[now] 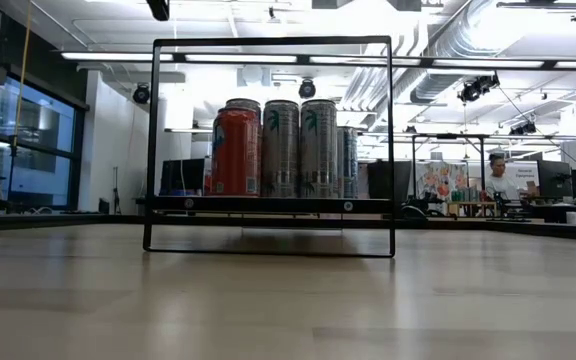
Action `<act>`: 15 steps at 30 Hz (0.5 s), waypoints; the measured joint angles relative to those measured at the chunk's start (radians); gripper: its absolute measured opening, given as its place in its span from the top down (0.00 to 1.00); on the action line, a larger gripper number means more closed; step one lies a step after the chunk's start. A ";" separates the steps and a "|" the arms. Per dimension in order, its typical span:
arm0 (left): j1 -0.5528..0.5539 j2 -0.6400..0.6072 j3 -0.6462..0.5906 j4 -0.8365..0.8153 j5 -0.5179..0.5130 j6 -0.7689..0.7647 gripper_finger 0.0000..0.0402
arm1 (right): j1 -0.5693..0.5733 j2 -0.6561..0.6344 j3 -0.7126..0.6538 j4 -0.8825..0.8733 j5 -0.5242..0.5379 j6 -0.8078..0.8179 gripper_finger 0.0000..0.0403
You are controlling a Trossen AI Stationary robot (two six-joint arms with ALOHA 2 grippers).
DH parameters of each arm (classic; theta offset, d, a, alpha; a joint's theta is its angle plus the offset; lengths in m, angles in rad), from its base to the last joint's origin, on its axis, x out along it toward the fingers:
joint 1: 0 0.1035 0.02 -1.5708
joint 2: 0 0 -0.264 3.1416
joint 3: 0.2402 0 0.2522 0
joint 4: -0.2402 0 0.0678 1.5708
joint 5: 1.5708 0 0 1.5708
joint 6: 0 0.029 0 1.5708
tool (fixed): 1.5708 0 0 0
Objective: Place canned beverage on shelf
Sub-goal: Put the red soda can on the shelf aligned with the other red soda can
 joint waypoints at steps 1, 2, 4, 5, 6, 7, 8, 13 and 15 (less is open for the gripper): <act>0.000 0.000 0.000 0.000 0.001 0.000 1.00 | -0.002 0.000 0.000 0.000 -0.004 0.002 0.98; 0.000 0.000 0.000 0.000 0.002 0.000 1.00 | -0.006 0.000 0.000 0.000 -0.009 0.008 0.95; 0.000 0.000 0.000 0.000 0.002 -0.001 1.00 | -0.019 0.000 0.000 0.000 -0.024 0.023 0.88; -0.001 0.000 0.000 0.000 0.002 -0.001 1.00 | -0.025 0.000 0.000 0.000 -0.027 0.026 0.83; -0.001 0.000 0.000 0.000 0.002 -0.002 1.00 | -0.030 0.000 0.000 0.000 -0.029 0.027 0.78; -0.001 0.000 0.000 -0.001 0.002 -0.002 1.00 | -0.036 0.000 0.000 0.000 -0.029 0.027 0.72; -0.001 0.000 0.000 -0.002 0.002 -0.002 1.00 | -0.042 0.000 0.000 0.000 -0.027 0.027 0.65; -0.001 0.000 0.000 -0.003 0.002 -0.002 1.00 | -0.059 0.000 0.000 0.000 -0.024 0.029 0.31; -0.001 0.000 0.000 -0.004 0.000 -0.002 1.00 | -0.060 0.000 0.000 0.000 -0.023 0.049 0.20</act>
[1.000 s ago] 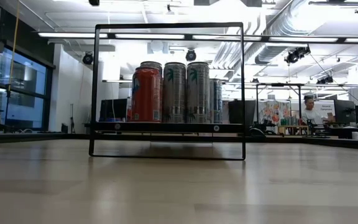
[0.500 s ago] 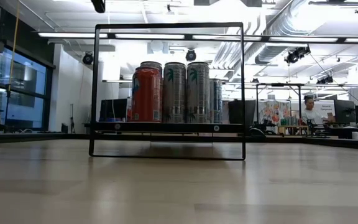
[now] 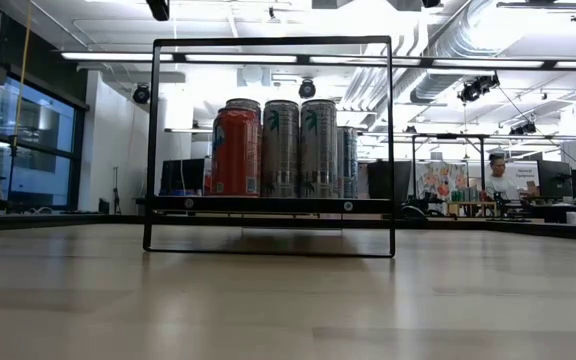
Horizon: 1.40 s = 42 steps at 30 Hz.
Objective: Place canned beverage on shelf
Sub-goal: Put the red soda can on the shelf aligned with the other red soda can
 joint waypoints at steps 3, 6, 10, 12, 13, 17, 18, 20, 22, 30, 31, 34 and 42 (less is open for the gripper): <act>0.000 0.000 0.000 -0.002 -0.016 0.000 1.00 | 0.000 0.000 0.000 0.000 0.000 0.006 0.09; 0.000 0.000 0.000 -0.002 -0.025 0.000 1.00 | 0.000 -0.001 0.000 -0.002 -0.001 0.006 0.04; 0.000 0.000 0.000 -0.002 -0.025 -0.009 1.00 | 0.000 -0.020 0.015 -0.066 -0.035 0.078 0.03; 0.000 0.000 0.000 -0.005 -0.025 -0.021 1.00 | 0.002 -0.030 0.067 -0.217 -0.067 0.172 0.03; 0.000 0.000 0.000 -0.006 -0.026 -0.026 1.00 | 0.006 -0.032 0.102 -0.327 -0.091 0.220 0.03; 0.000 0.000 0.000 -0.021 -0.032 -0.034 1.00 | 0.063 -0.015 0.218 -0.804 -0.196 0.461 0.03; 0.000 0.000 0.000 -0.026 -0.032 -0.040 1.00 | 0.089 -0.009 0.227 -0.901 -0.214 0.544 0.03; 0.000 0.000 0.000 -0.035 -0.032 -0.045 1.00 | 0.147 0.000 0.228 -1.068 -0.246 0.742 0.03; 0.000 0.000 0.000 -0.039 -0.032 -0.051 1.00 | 0.217 0.011 0.219 -1.195 -0.270 0.926 0.03; 0.000 0.000 0.000 -0.038 -0.032 -0.052 1.00 | 0.514 0.021 0.063 -1.154 -0.299 1.472 0.03; 0.000 0.000 0.000 -0.038 -0.032 -0.052 1.00 | 0.541 0.021 0.048 -1.127 -0.297 1.519 0.03; 0.000 0.000 0.000 -0.038 -0.032 -0.052 1.00 | 0.607 0.038 0.009 -1.067 -0.285 1.643 0.03; 0.000 0.000 0.000 -0.038 -0.032 -0.052 1.00 | 0.666 0.170 -0.002 -1.039 -0.303 1.750 0.03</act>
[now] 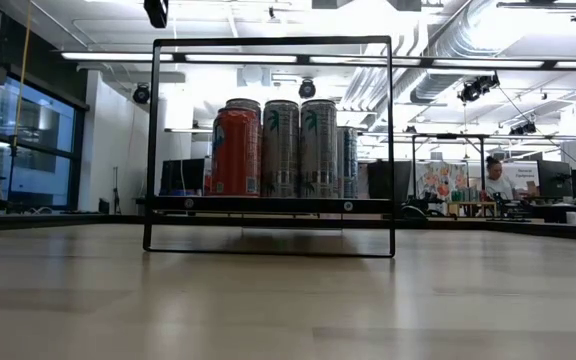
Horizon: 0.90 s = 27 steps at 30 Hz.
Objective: Place canned beverage on shelf
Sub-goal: Put the red soda can on the shelf aligned with the other red soda can
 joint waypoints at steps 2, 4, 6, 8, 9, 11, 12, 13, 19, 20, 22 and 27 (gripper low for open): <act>0.000 0.000 0.000 0.000 0.000 0.000 1.00 | 0.000 0.032 0.000 0.024 -0.013 0.002 0.03; 0.000 0.000 0.000 0.000 0.000 0.000 1.00 | 0.000 0.065 0.000 0.043 -0.029 0.002 0.03; 0.000 0.000 0.000 0.000 0.000 0.000 1.00 | 0.000 0.098 0.000 0.062 -0.052 0.001 0.03; 0.000 0.000 0.000 0.000 0.000 0.000 1.00 | 0.001 0.132 0.000 0.068 -0.075 0.000 0.03; 0.000 0.000 0.000 0.000 0.000 0.000 1.00 | 0.003 0.150 0.000 0.066 -0.082 0.001 0.03; 0.000 0.000 0.000 0.000 0.000 0.000 1.00 | 0.007 0.180 0.000 0.062 -0.089 0.001 0.03; 0.000 0.000 0.000 0.000 0.000 0.000 1.00 | 0.007 0.197 0.000 0.062 -0.091 0.001 0.03; 0.000 0.000 0.000 0.000 0.000 0.000 1.00 | 0.007 0.210 0.000 0.063 -0.092 0.000 0.03; 0.000 0.000 0.000 0.000 0.000 0.000 1.00 | 0.006 0.245 0.000 0.071 -0.092 -0.015 0.04; 0.000 0.000 0.000 0.000 0.000 0.000 1.00 | 0.006 0.245 0.000 0.071 -0.093 -0.018 0.06; 0.000 0.000 0.000 0.000 -0.001 0.000 1.00 | 0.006 0.245 0.000 0.066 -0.108 -0.025 0.11; 0.000 0.000 0.000 0.000 -0.003 0.000 1.00 | 0.006 0.242 0.004 0.060 -0.158 -0.100 0.30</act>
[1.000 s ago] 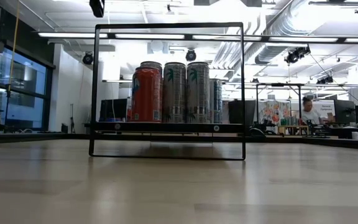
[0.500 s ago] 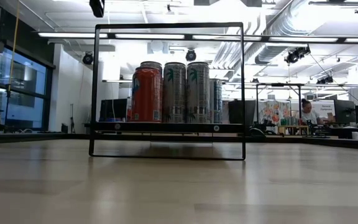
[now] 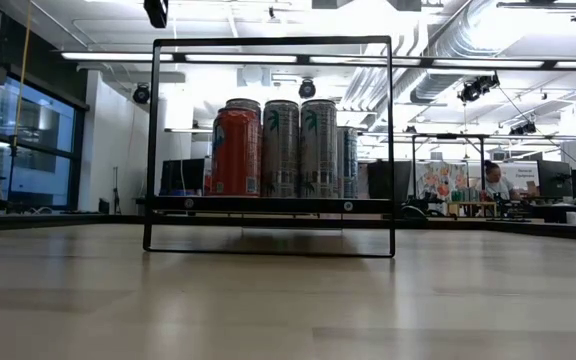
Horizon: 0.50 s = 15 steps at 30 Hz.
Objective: Place canned beverage on shelf
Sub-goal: Put the red soda can on the shelf aligned with the other red soda can
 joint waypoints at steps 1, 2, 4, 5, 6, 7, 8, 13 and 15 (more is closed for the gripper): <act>0.000 0.000 0.000 0.000 -0.001 0.000 1.00 | 0.000 -0.002 0.011 -0.011 -0.008 -0.020 0.30; 0.000 0.000 0.000 0.000 -0.001 0.000 1.00 | 0.000 -0.010 0.025 -0.023 -0.010 -0.038 0.30; 0.000 0.000 0.000 0.002 -0.001 0.000 1.00 | 0.000 -0.031 0.071 -0.070 -0.010 -0.082 0.30; 0.000 0.000 0.000 0.008 -0.001 0.001 1.00 | 0.000 -0.041 0.098 -0.103 -0.008 -0.103 0.30; 0.000 0.000 0.000 0.021 -0.001 0.003 1.00 | 0.000 -0.051 0.128 -0.141 0.002 -0.113 0.30; 0.000 0.000 0.000 0.035 -0.003 0.009 1.00 | -0.001 -0.064 0.163 -0.190 0.019 -0.129 0.30; 0.000 0.000 0.001 0.046 -0.012 0.018 0.99 | -0.004 -0.078 0.200 -0.239 0.042 -0.143 0.30; 0.000 0.000 0.023 0.023 -0.073 0.034 0.89 | -0.034 -0.110 0.414 -0.487 0.233 -0.181 0.30; 0.000 0.000 0.056 -0.009 -0.077 0.049 0.83 | -0.059 -0.113 0.486 -0.533 0.334 -0.210 0.30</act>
